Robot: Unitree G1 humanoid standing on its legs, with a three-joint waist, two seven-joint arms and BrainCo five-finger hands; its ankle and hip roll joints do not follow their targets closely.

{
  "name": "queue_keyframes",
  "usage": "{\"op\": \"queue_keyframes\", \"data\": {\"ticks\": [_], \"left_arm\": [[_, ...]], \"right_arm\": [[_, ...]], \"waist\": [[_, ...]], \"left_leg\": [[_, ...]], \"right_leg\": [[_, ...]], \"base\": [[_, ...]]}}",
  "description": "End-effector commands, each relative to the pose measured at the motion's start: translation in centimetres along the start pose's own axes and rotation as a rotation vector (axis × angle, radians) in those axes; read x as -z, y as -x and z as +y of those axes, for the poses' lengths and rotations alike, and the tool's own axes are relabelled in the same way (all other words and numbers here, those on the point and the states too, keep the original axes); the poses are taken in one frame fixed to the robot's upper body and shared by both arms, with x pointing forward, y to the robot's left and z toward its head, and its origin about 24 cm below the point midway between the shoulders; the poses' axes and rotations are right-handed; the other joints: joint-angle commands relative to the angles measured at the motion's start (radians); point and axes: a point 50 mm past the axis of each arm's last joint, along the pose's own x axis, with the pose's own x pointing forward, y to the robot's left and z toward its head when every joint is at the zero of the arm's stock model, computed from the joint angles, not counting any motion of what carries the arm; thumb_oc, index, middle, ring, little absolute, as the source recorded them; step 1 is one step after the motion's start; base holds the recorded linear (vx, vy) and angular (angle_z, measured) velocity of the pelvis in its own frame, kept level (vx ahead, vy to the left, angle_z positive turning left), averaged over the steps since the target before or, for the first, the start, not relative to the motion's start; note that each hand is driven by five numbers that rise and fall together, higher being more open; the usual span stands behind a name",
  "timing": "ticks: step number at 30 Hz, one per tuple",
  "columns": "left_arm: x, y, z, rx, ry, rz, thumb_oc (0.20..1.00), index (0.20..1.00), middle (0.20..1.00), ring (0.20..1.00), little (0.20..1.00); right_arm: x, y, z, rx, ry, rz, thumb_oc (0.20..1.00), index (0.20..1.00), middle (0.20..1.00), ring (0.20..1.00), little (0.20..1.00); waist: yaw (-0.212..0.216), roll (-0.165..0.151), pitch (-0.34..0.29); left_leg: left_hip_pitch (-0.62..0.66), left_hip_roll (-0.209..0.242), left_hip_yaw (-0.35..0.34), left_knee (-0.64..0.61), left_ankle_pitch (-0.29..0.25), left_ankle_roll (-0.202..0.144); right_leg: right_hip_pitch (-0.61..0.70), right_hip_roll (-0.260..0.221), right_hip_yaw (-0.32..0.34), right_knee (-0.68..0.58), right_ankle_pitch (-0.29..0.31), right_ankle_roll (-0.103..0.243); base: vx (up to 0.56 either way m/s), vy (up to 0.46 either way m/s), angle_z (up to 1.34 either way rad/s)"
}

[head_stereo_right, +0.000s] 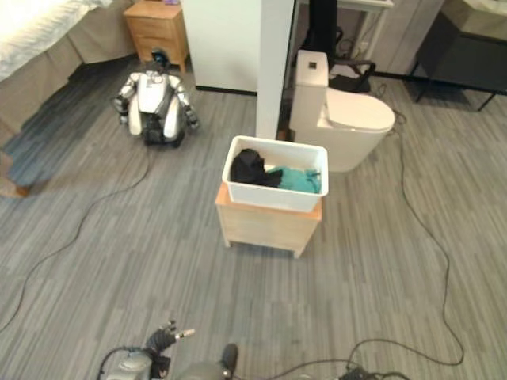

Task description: Grab the laundry basket,head to the washer,open it,put in the laundry and shut it.

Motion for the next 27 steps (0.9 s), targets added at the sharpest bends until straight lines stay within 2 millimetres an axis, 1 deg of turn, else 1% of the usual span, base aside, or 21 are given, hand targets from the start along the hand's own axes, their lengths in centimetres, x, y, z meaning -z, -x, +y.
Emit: {"op": "queue_keyframes", "data": {"ticks": [1,2,3,4,5,6,7,9,11,14,16,17,18,19,20,22,23,24,25,26,27], "left_arm": [[-0.4,0.0,0.7,-0.021,-0.009,-0.018,1.000,1.000,1.000,1.000,1.000],[-0.3,0.0,0.6,-0.023,-0.008,-0.015,1.000,1.000,1.000,1.000,1.000],[-0.4,-0.1,0.3,-0.016,-0.018,-0.014,1.000,1.000,1.000,1.000,1.000],[-0.3,-0.1,0.1,-0.010,-0.025,-0.011,1.000,1.000,1.000,1.000,1.000],[-0.3,-0.1,0.0,-0.010,-0.025,-0.011,1.000,1.000,1.000,1.000,1.000],[-0.3,-0.1,-0.1,-0.003,-0.029,-0.014,1.000,1.000,1.000,1.000,1.000],[-0.4,-0.1,-0.4,0.006,-0.035,-0.019,1.000,1.000,1.000,1.000,1.000],[-0.4,-0.1,-0.9,0.030,-0.052,-0.023,1.000,1.000,1.000,1.000,1.000],[-0.2,-0.1,-1.1,0.037,-0.050,-0.019,1.000,1.000,1.000,1.000,1.000],[0.3,0.0,-1.5,0.041,-0.038,-0.002,1.000,1.000,1.000,1.000,1.000],[0.4,0.0,-1.5,0.038,-0.008,-0.001,1.000,1.000,1.000,1.000,1.000],[0.3,0.0,-1.6,0.042,-0.002,-0.007,1.000,1.000,1.000,1.000,1.000],[0.3,0.0,-1.6,0.042,-0.002,-0.007,1.000,1.000,1.000,1.000,1.000],[-0.3,-0.1,-1.8,0.045,0.003,-0.028,1.000,1.000,1.000,1.000,1.000],[-0.4,-0.1,-1.8,0.046,0.006,-0.033,1.000,1.000,1.000,1.000,1.000],[-0.5,-0.1,-2.0,0.047,0.013,-0.037,1.000,1.000,1.000,1.000,1.000],[-0.5,-0.1,-2.0,0.049,0.011,-0.040,1.000,1.000,1.000,1.000,1.000],[-0.6,-0.1,-2.1,0.051,0.010,-0.046,1.000,1.000,1.000,1.000,1.000],[-0.7,-0.1,-2.2,0.055,0.010,-0.049,1.000,1.000,1.000,1.000,1.000],[-0.9,-0.1,-2.2,0.055,0.013,-0.053,1.000,1.000,1.000,1.000,1.000],[-0.3,0.0,-2.3,0.053,0.018,-0.038,1.000,1.000,1.000,1.000,1.000]], "right_arm": [[-0.5,0.0,2.0,-0.059,-0.007,-0.007,1.000,1.000,1.000,1.000,1.000],[-0.6,0.0,1.9,-0.057,0.000,-0.006,1.000,1.000,1.000,1.000,1.000],[-0.4,0.0,1.9,-0.055,0.006,0.003,1.000,1.000,1.000,1.000,1.000],[-0.1,0.0,1.9,-0.055,0.013,0.016,1.000,1.000,1.000,1.000,1.000],[-0.1,0.0,1.9,-0.055,0.013,0.016,1.000,1.000,1.000,1.000,1.000],[0.2,0.0,1.9,-0.057,0.014,0.026,1.000,1.000,1.000,1.000,1.000],[1.2,0.1,2.0,-0.059,0.003,0.052,1.000,1.000,1.000,1.000,1.000],[2.9,0.4,1.9,-0.060,-0.020,0.099,1.000,1.000,1.000,1.000,1.000],[3.6,0.5,2.0,-0.058,-0.028,0.115,1.000,1.000,1.000,1.000,1.000],[4.5,0.6,1.9,-0.061,-0.038,0.135,1.000,1.000,1.000,1.000,1.000],[4.9,0.7,2.0,-0.062,-0.039,0.146,1.000,1.000,1.000,1.000,1.000],[4.9,0.7,1.8,-0.056,-0.034,0.145,1.000,1.000,1.000,1.000,1.000],[4.9,0.7,1.8,-0.057,-0.034,0.144,1.000,1.000,1.000,1.000,1.000],[4.3,0.6,1.0,-0.026,-0.045,0.121,1.000,1.000,1.000,1.000,1.000],[4.1,0.5,0.6,-0.014,-0.045,0.114,1.000,1.000,1.000,1.000,1.000],[3.8,0.5,0.0,0.006,-0.043,0.105,1.000,1.000,1.000,1.000,1.000],[3.8,0.5,-0.2,0.011,-0.041,0.107,1.000,1.000,1.000,1.000,1.000],[3.7,0.5,-0.4,0.020,-0.043,0.100,1.000,1.000,1.000,1.000,1.000],[3.6,0.5,-0.7,0.027,-0.052,0.093,1.000,1.000,1.000,1.000,1.000],[3.2,0.4,-0.8,0.033,-0.066,0.083,1.000,1.000,1.000,1.000,1.000],[3.5,0.4,-0.2,0.015,-0.055,0.089,1.000,1.000,1.000,1.000,1.000]], "waist": [[0.010,0.004,0.062],[0.006,0.006,0.070],[-0.006,0.003,0.069],[-0.016,0.002,0.069],[-0.016,0.003,0.070],[-0.023,0.002,0.067],[-0.047,-0.011,0.065],[-0.063,-0.019,0.054],[-0.071,-0.022,0.044],[-0.086,-0.017,0.021],[-0.084,-0.020,0.017],[-0.077,-0.023,0.029],[-0.080,-0.026,0.027],[-0.062,-0.033,0.055],[-0.061,-0.037,0.059],[-0.053,-0.051,0.056],[-0.046,-0.051,0.048],[-0.038,-0.044,0.044],[-0.029,-0.029,0.043],[-0.022,-0.021,0.043],[-0.025,-0.003,0.017]], "left_leg": [[-0.098,0.045,-0.023,0.103,-0.048,-0.047],[-0.065,0.050,-0.013,0.091,-0.061,-0.052],[-0.018,0.046,-0.007,0.067,-0.080,-0.060],[0.011,0.044,-0.008,0.054,-0.092,-0.066],[0.013,0.046,-0.008,0.052,-0.093,-0.066],[0.034,0.044,-0.012,0.040,-0.103,-0.071],[0.060,0.025,-0.021,0.028,-0.107,-0.072],[0.097,0.016,-0.039,0.027,-0.138,-0.075],[0.111,0.015,-0.046,0.030,-0.153,-0.077],[0.140,0.049,-0.050,0.047,-0.177,-0.100],[0.099,0.080,-0.032,0.172,-0.145,-0.142],[0.048,0.102,-0.026,0.306,-0.109,-0.162],[0.043,0.099,-0.028,0.306,-0.107,-0.161],[-0.058,0.110,-0.066,0.498,-0.046,-0.166],[-0.094,0.111,-0.075,0.520,-0.038,-0.163],[-0.121,0.120,-0.052,0.395,-0.074,-0.151],[-0.122,0.125,-0.046,0.275,-0.065,-0.153],[-0.122,0.130,-0.046,0.165,-0.015,-0.162],[-0.129,0.146,-0.036,0.058,0.060,-0.171],[-0.126,0.154,-0.019,0.007,0.085,-0.180],[-0.058,0.165,0.009,-0.094,0.092,-0.185]], "right_leg": [[0.128,0.071,-0.044,-0.362,0.200,0.032],[0.118,0.091,-0.071,-0.444,0.188,0.032],[0.096,0.125,-0.088,-0.586,0.213,0.047],[0.081,0.142,-0.085,-0.654,0.243,0.059],[0.085,0.145,-0.086,-0.658,0.246,0.059],[0.079,0.156,-0.078,-0.714,0.267,0.070],[0.047,0.159,-0.031,-0.785,0.323,0.076],[0.050,0.178,0.022,-0.806,0.340,0.076],[0.063,0.187,0.037,-0.797,0.338,0.065],[0.075,0.221,0.040,-0.760,0.301,0.039],[0.100,0.234,0.018,-0.753,0.269,0.014],[0.127,0.244,0.008,-0.761,0.258,-0.002],[0.124,0.241,0.007,-0.761,0.259,-0.002],[0.171,0.272,0.015,-0.793,0.240,-0.035],[0.187,0.278,0.015,-0.809,0.232,-0.040],[0.221,0.269,0.008,-0.844,0.224,-0.028],[0.234,0.265,0.005,-0.860,0.224,-0.019],[0.241,0.268,0.004,-0.862,0.220,-0.016],[0.249,0.274,-0.003,-0.862,0.211,-0.012],[0.258,0.272,-0.007,-0.862,0.208,-0.009],[0.260,0.281,-0.006,-0.862,0.202,0.005]], "base": [[0.29,0.032,-0.23],[0.49,0.010,0.03],[0.42,-0.039,-0.07],[0.33,-0.044,-0.38],[0.23,-0.047,-0.43],[0.28,-0.083,0.08],[0.37,-0.107,0.43],[0.37,-0.152,0.62],[0.25,-0.134,0.57],[0.28,-0.196,0.38],[0.19,-0.237,-0.02],[0.06,-0.163,-0.06],[0.06,-0.260,0.02],[0.06,-0.214,-0.05],[0.11,-0.242,0.01],[0.17,-0.047,-0.24],[0.18,0.052,-0.26],[0.15,0.101,-0.03],[0.12,0.112,-0.01],[0.17,0.171,-0.07],[0.18,0.166,-0.14]]}}
